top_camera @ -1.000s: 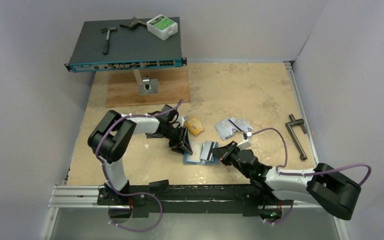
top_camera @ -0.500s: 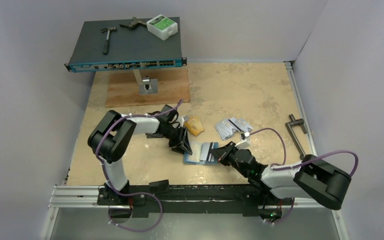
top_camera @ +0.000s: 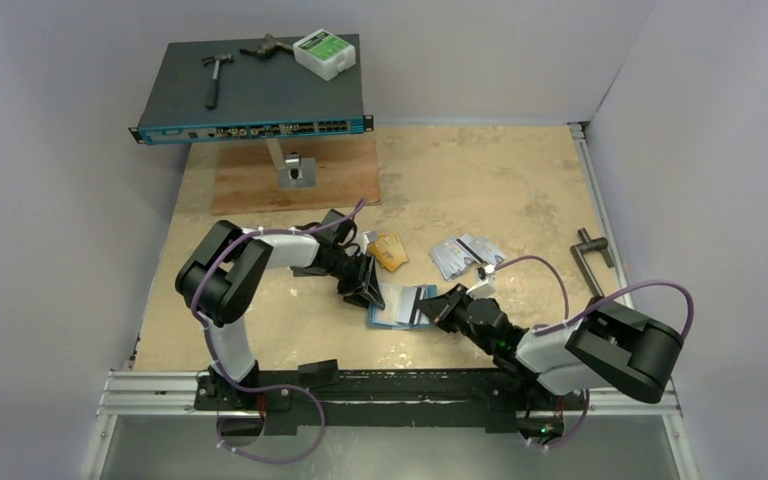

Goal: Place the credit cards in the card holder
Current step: Insert the credit card into the card holder.

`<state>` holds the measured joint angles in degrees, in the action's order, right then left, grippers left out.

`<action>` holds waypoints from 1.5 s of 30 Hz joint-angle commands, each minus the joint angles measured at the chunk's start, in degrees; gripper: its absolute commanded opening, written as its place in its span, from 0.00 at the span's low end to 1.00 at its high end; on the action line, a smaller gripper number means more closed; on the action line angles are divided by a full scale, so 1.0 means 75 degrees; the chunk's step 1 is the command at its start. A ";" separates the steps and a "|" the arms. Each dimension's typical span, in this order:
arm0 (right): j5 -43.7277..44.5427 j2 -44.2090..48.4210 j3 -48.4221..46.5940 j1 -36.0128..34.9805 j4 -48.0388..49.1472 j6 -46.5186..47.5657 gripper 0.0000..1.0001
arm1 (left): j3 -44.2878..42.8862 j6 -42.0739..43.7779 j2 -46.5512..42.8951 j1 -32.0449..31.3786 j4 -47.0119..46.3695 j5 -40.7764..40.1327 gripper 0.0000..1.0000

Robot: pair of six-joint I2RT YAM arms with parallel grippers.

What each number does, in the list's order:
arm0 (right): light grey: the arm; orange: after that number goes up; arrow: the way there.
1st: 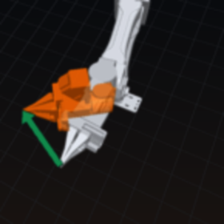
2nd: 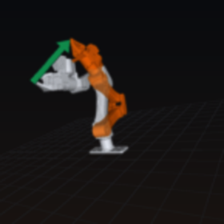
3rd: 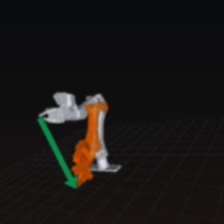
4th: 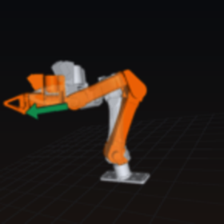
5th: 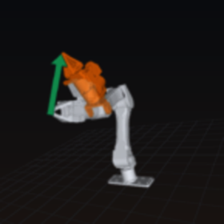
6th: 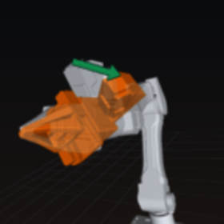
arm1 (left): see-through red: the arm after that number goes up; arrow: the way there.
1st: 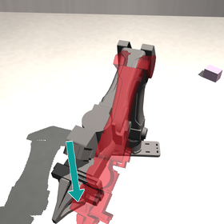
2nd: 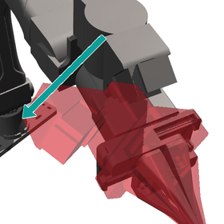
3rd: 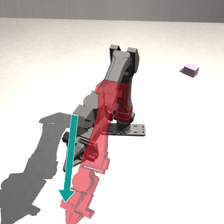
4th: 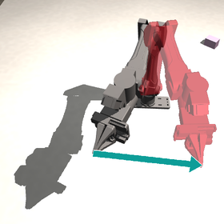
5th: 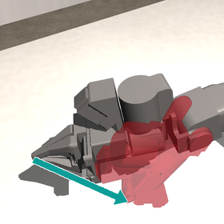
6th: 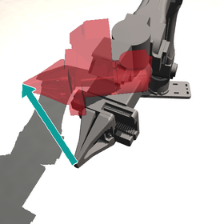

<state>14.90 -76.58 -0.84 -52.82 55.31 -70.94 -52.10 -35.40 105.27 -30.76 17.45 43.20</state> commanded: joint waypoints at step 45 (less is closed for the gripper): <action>-0.1063 -0.1726 -0.0195 0.0038 0.0427 0.0323 0.00 | 0.0047 0.0090 0.0058 -0.0060 0.0175 -0.0444 0.37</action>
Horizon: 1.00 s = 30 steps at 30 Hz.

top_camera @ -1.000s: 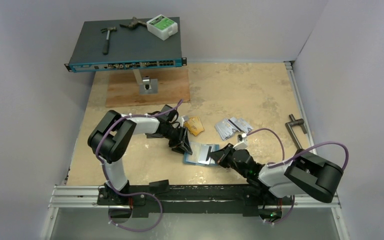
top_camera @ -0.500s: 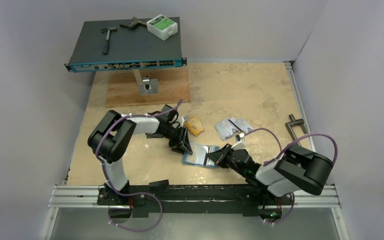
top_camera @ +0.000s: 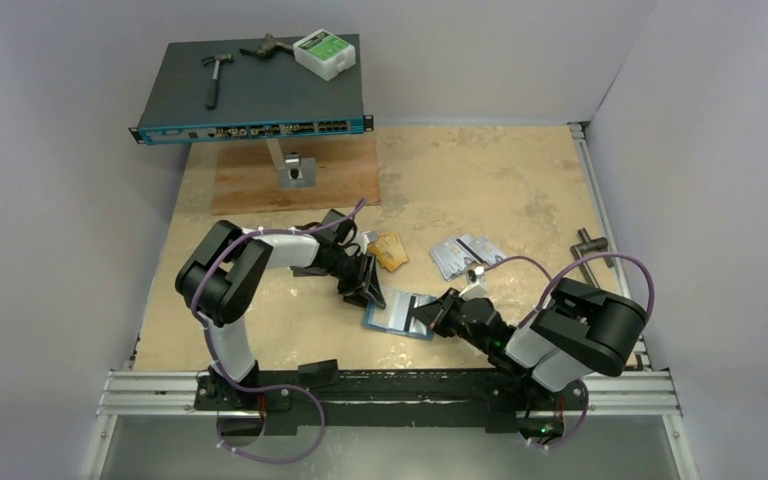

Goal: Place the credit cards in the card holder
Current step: Insert the credit card into the card holder.

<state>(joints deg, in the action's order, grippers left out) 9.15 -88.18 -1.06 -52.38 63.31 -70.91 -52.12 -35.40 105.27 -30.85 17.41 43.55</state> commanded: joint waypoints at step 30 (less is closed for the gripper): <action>-0.1190 -0.0816 -0.1487 -0.0024 -0.1483 0.1348 0.11 | -0.0098 0.0014 -0.0009 -0.0061 0.0166 -0.0270 0.36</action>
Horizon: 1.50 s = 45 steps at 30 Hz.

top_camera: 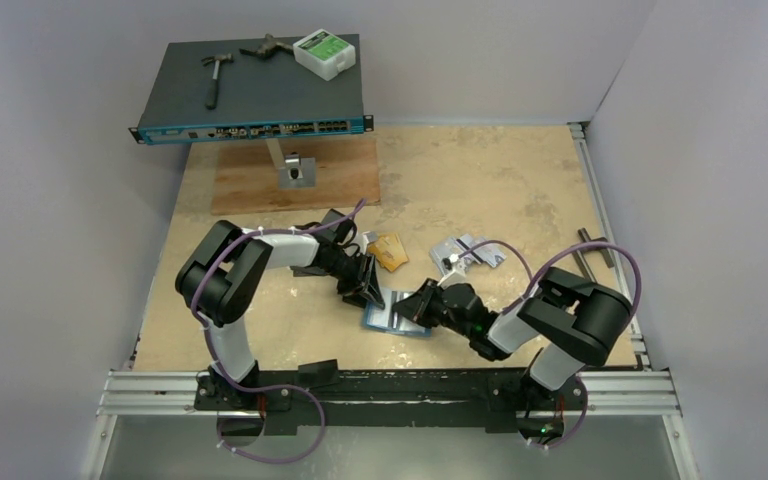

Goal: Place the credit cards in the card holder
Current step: Insert the credit card into the card holder.

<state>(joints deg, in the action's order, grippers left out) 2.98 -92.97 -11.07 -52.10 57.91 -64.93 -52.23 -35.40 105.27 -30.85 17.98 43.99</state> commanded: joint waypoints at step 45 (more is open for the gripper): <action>-0.1042 0.1045 -0.1223 -0.0293 -0.2783 0.2176 0.50 | -0.0021 -0.0095 -0.0026 0.0153 -0.0044 -0.0161 0.32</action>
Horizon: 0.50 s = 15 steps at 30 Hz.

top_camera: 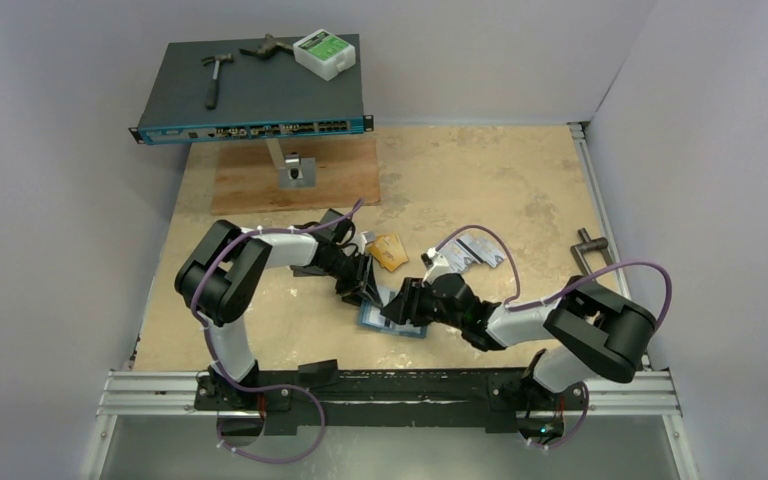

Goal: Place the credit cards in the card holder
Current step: Insert the credit card into the card holder.

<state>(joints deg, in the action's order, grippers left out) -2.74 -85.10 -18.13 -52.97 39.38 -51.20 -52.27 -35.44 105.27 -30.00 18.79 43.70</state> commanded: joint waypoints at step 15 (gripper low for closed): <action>-0.0299 -0.0358 -0.1379 -0.0443 -0.0740 0.0849 0.50 | -0.0034 -0.0173 -0.0263 -0.0065 -0.0219 -0.0052 0.38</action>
<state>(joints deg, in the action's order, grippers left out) -4.54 -87.85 -24.91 -56.21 33.61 -46.96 -52.27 -36.47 105.25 -30.09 18.31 44.38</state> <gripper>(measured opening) 0.499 0.370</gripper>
